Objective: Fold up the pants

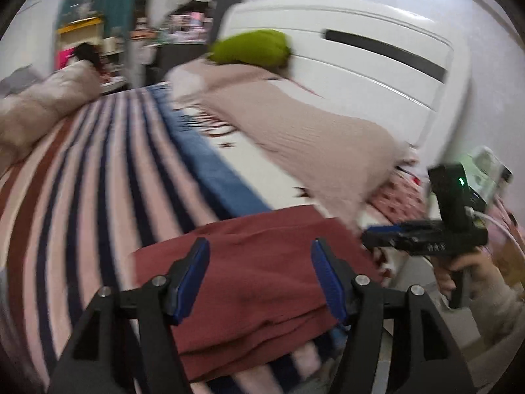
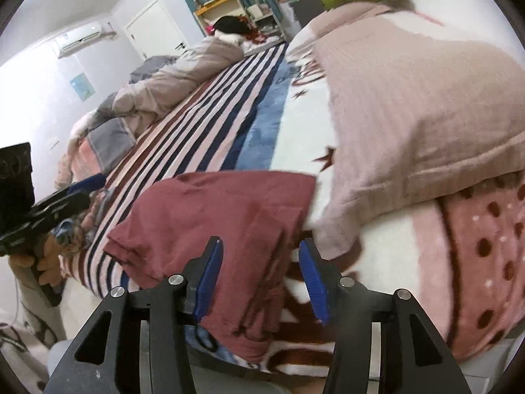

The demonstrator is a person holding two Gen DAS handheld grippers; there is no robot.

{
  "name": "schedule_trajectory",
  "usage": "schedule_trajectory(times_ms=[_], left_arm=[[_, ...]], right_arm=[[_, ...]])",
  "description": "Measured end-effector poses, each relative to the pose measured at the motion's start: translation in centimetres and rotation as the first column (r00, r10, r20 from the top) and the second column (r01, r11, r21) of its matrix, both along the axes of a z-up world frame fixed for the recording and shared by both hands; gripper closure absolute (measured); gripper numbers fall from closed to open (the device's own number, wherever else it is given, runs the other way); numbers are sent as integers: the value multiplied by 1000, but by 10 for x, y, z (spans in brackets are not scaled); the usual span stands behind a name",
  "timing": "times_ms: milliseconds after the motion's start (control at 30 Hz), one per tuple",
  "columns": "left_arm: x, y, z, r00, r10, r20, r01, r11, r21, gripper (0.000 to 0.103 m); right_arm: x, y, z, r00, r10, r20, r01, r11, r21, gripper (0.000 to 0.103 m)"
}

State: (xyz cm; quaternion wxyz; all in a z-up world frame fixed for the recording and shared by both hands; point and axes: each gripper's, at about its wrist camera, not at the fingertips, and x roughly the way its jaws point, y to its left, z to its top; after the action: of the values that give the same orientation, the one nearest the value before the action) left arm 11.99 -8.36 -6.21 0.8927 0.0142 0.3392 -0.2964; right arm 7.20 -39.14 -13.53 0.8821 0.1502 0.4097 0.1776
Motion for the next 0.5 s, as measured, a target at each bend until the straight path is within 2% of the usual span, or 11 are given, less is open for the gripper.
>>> schedule_trajectory(times_ms=[100, 133, 167, 200, 333, 400, 433, 467, 500], left_arm=[[-1, 28, -9, 998, 67, -15, -68, 997, -44, 43], [-1, 33, -12, 997, 81, -19, -82, 995, -52, 43], [-1, 37, -14, 995, 95, -21, -96, 994, -59, 43], [-2, 42, -16, 994, 109, -23, -111, 992, -64, 43], [-5, 53, -22, 991, 137, -10, -137, 989, -62, 43], [-5, 55, -26, 990, 142, -16, -142, 988, -59, 43], [-4, 56, -30, 990, 142, -27, -143, 988, -61, 43], [-2, 57, -33, 989, 140, -39, -143, 988, -64, 43], [-1, 58, -37, 989, 139, -53, -142, 987, -68, 43]], right_arm=[[8, 16, -17, 998, 30, -63, -30, 1000, 5, 59], [11, 21, -21, 997, 29, -71, -29, 1000, -3, 66], [13, 26, -24, 997, 24, -68, -26, 999, -23, 89], [15, 29, -24, 998, 12, -56, -15, 998, -58, 98], [18, 34, -5, 999, -26, 21, 30, 981, -192, 98], [20, 32, 0, 999, -44, 31, 50, 969, -242, 98], [21, 28, 1, 998, -61, 26, 66, 964, -257, 97], [21, 24, -1, 998, -70, 8, 70, 965, -252, 91], [23, 21, -7, 996, -72, -44, 59, 969, -239, 88]])
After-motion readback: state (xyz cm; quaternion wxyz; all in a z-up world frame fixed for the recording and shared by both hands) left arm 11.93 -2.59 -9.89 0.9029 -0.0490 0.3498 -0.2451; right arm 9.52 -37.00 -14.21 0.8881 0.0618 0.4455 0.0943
